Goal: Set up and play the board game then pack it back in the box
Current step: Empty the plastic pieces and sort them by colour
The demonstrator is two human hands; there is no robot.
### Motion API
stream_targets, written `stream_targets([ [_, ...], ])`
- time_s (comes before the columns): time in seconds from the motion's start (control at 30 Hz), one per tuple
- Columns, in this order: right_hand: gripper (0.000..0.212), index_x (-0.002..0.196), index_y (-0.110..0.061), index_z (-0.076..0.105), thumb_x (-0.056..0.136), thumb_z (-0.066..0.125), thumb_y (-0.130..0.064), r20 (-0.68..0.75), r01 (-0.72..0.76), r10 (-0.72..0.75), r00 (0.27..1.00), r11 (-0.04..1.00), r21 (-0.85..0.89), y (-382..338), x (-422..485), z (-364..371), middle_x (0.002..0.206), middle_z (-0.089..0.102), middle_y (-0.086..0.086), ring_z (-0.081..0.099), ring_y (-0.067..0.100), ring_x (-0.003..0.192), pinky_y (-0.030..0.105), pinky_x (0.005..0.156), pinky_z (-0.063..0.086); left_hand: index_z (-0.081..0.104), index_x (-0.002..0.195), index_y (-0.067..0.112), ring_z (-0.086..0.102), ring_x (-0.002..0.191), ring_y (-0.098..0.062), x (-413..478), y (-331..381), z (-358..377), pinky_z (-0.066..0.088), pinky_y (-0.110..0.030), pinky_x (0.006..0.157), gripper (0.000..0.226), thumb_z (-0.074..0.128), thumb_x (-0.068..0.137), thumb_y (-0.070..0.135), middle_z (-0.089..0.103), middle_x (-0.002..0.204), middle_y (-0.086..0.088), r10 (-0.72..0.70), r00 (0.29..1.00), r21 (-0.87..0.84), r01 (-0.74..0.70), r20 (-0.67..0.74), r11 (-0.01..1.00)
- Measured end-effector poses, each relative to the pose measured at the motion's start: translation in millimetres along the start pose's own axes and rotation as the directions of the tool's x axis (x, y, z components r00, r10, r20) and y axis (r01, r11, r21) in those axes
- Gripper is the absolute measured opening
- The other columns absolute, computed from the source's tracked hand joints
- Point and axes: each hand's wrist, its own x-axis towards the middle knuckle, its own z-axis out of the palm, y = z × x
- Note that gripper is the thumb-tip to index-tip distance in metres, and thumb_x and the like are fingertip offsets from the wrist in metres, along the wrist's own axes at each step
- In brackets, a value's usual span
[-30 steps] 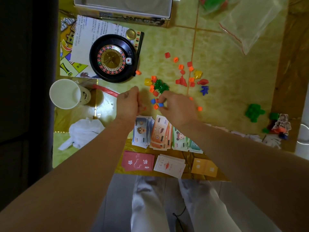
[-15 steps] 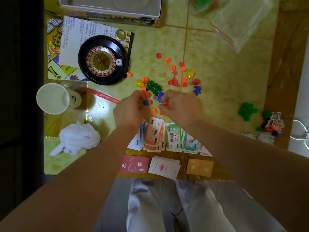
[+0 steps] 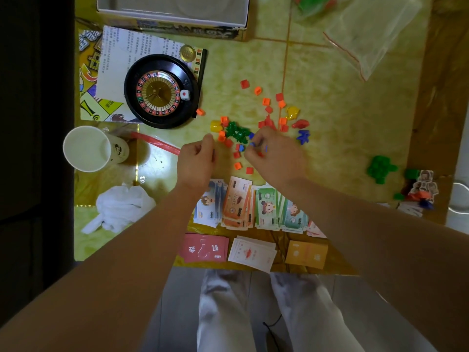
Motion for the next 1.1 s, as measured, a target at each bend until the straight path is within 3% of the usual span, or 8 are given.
stream_targets([
  [0.07, 0.023, 0.080, -0.012, 0.060, 0.094, 0.045, -0.023, 0.048, -0.109, 0.099, 0.994, 0.940, 0.323, 1.0, 1.6, -3.2, 0.062, 0.055, -0.001, 0.047, 0.012, 0.053, 0.024, 0.049, 0.032, 0.055, 0.054, 0.017, 0.025, 0.040, -0.011, -0.5, 4.5, 1.4, 0.023, -0.020, 0.044, 0.048, 0.044, 0.099, 0.027, 0.033, 0.044, 0.003, -0.058, 0.997, -0.157, 0.067, 0.060, 0.985],
  [0.13, 0.031, 0.068, -0.006, 0.056, 0.090, 0.037, -0.016, 0.193, -0.282, 0.207, 0.959, 0.649, 0.706, -0.1, 4.9, -9.7, 0.052, 0.050, 0.002, 0.041, 0.010, 0.045, 0.020, 0.044, 0.030, 0.055, 0.062, 0.013, 0.025, 0.039, -0.009, -1.0, 10.7, 3.0, 0.020, -0.018, 0.039, 0.039, 0.041, 0.098, 0.020, 0.035, 0.045, 0.005, -0.120, 0.989, -0.258, 0.137, 0.082, 0.956],
  [0.23, 0.034, 0.056, -0.006, 0.053, 0.083, 0.037, -0.018, 0.360, -0.433, 0.254, 0.898, 0.357, 0.828, 1.0, 10.2, -17.4, 0.045, 0.050, 0.003, 0.041, 0.012, 0.041, 0.016, 0.036, 0.026, 0.046, 0.061, 0.015, 0.030, 0.042, -0.012, 2.3, 13.1, 2.6, 0.021, -0.017, 0.038, 0.032, 0.033, 0.090, 0.016, 0.046, 0.052, 0.002, -0.218, 0.970, -0.318, 0.241, 0.108, 0.917],
  [0.37, 0.035, 0.052, -0.012, 0.054, 0.085, 0.042, -0.008, 0.259, -0.368, 0.264, 0.929, 0.580, 0.727, 1.6, 7.8, -16.5, 0.041, 0.043, -0.003, 0.034, 0.008, 0.037, 0.023, 0.047, 0.027, 0.041, 0.058, 0.015, 0.030, 0.039, -0.012, 3.3, 17.2, 3.5, 0.020, -0.015, 0.037, 0.029, 0.034, 0.085, 0.006, 0.045, 0.047, 0.003, -0.270, 0.961, -0.240, 0.275, 0.054, 0.931],
  [0.53, 0.024, 0.072, -0.014, 0.064, 0.088, 0.051, -0.026, 0.069, -0.130, 0.122, 0.990, 0.984, 0.119, -6.8, 5.6, -5.8, 0.057, 0.057, -0.004, 0.047, 0.010, 0.049, 0.022, 0.047, 0.032, 0.039, 0.054, 0.012, 0.026, 0.034, -0.012, 9.5, 16.2, 2.7, 0.036, -0.031, 0.057, 0.030, 0.033, 0.079, -0.003, 0.028, 0.037, 0.006, -0.274, 0.956, -0.140, 0.258, -0.105, 0.956],
  [0.7, 0.023, 0.109, -0.024, 0.061, 0.087, 0.065, -0.030, 0.027, 0.064, -0.062, 0.998, 0.995, -0.071, -7.6, 4.2, 4.4, 0.062, 0.044, -0.011, 0.052, 0.013, 0.058, 0.022, 0.044, 0.022, 0.050, 0.051, 0.009, 0.040, 0.043, -0.020, 13.0, 10.3, -1.6, 0.054, -0.048, 0.067, 0.033, 0.041, 0.082, 0.002, 0.039, 0.038, 0.005, -0.186, 0.973, -0.061, 0.180, -0.135, 0.982],
  [0.97, 0.014, 0.102, -0.023, 0.064, 0.089, 0.063, -0.030, -0.006, 0.105, -0.106, 0.994, 0.993, -0.056, -7.7, 10.4, 7.0, 0.055, 0.038, -0.012, 0.047, 0.013, 0.056, 0.024, 0.043, 0.019, 0.072, 0.071, 0.028, 0.059, 0.065, -0.009, 11.0, 10.3, 7.9, 0.049, -0.029, 0.065, 0.015, 0.065, 0.084, 0.028, 0.067, 0.069, 0.007, 0.069, 0.998, 0.232, -0.069, 0.007, 0.970],
  [1.1, 0.017, 0.105, -0.021, 0.064, 0.090, 0.062, -0.029, 0.005, 0.160, -0.160, 0.987, 0.987, 0.012, -4.1, 11.6, -3.9, 0.055, 0.047, -0.008, 0.057, 0.020, 0.058, 0.031, 0.044, 0.039, 0.075, 0.072, 0.021, 0.066, 0.072, -0.023, 8.6, 15.3, 15.1, 0.054, -0.041, 0.074, 0.017, 0.067, 0.086, 0.024, 0.072, 0.075, -0.004, 0.045, 0.995, 0.165, -0.060, 0.093, 0.984],
])
